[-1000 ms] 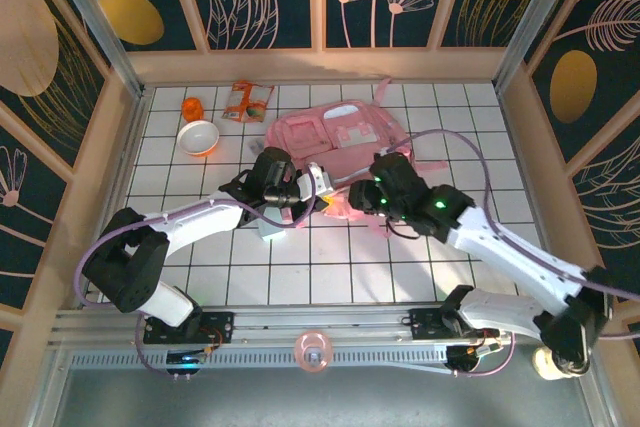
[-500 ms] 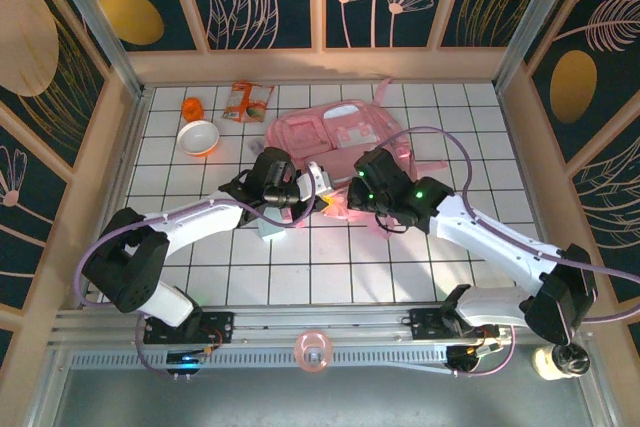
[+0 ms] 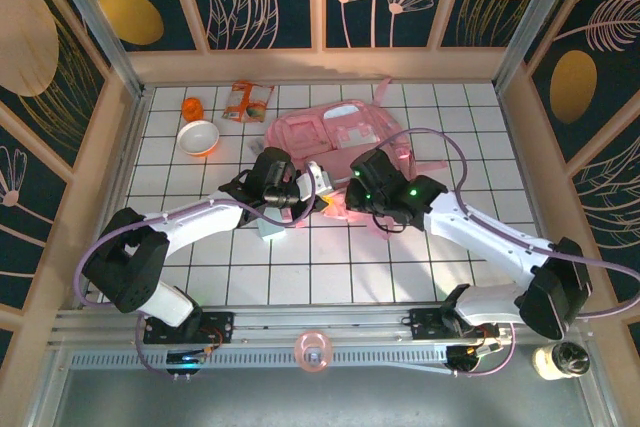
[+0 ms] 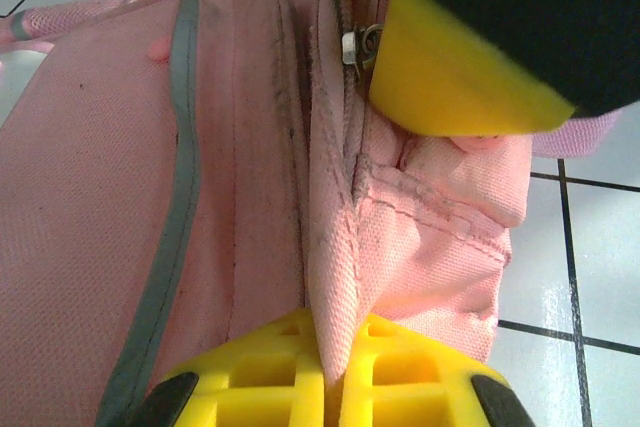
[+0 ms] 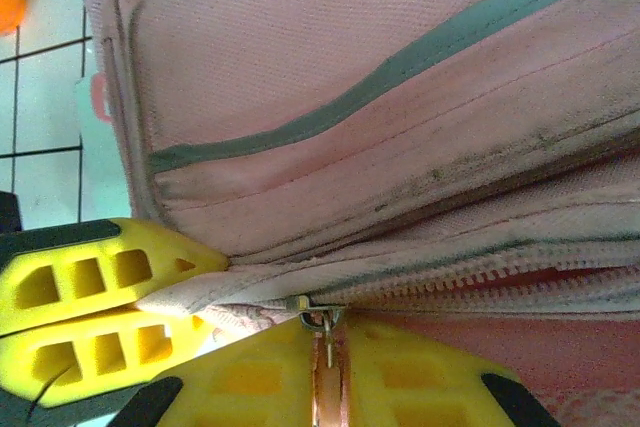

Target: Pack the student bag

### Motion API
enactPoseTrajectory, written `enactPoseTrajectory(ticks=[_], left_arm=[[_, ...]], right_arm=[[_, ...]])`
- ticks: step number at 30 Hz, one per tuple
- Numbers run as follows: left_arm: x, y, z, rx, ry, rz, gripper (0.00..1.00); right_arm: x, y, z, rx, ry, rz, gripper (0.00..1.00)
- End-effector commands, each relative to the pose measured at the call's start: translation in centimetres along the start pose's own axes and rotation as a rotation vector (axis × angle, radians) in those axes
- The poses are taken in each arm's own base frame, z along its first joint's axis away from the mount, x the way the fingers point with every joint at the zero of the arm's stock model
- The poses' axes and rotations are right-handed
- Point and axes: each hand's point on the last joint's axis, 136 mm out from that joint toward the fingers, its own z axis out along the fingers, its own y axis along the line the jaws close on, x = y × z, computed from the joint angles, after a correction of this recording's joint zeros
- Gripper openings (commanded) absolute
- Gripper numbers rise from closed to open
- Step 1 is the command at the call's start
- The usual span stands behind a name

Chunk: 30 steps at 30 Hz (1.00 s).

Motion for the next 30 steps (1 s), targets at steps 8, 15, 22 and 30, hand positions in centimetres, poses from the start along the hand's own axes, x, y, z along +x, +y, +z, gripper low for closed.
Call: enactPoseTrajectory(ticks=[8, 15, 22, 30], left_arm=[[-4.5, 1.7, -1.9, -0.078, -0.102, 0.062, 0.0], [-1.2, 2.5, -2.3, -0.138, 0.033, 0.084, 0.0], [-1.8, 2.2, -2.1, -0.108, 0.009, -0.035, 0.23], [-1.0, 4.8, -4.1, -0.319, -0.034, -0.683, 0.72]], right_arm=[[0.3, -3.2, -0.9, 0.16, -0.012, -0.02, 0.0], [-1.3, -9.0, -3.0, 0.177, 0.025, -0.018, 0.0], [-0.2, -6.0, -1.5, -0.01, 0.092, -0.08, 0.0], [1.2, -4.7, -0.2, -0.088, 0.1, -0.067, 0.0]])
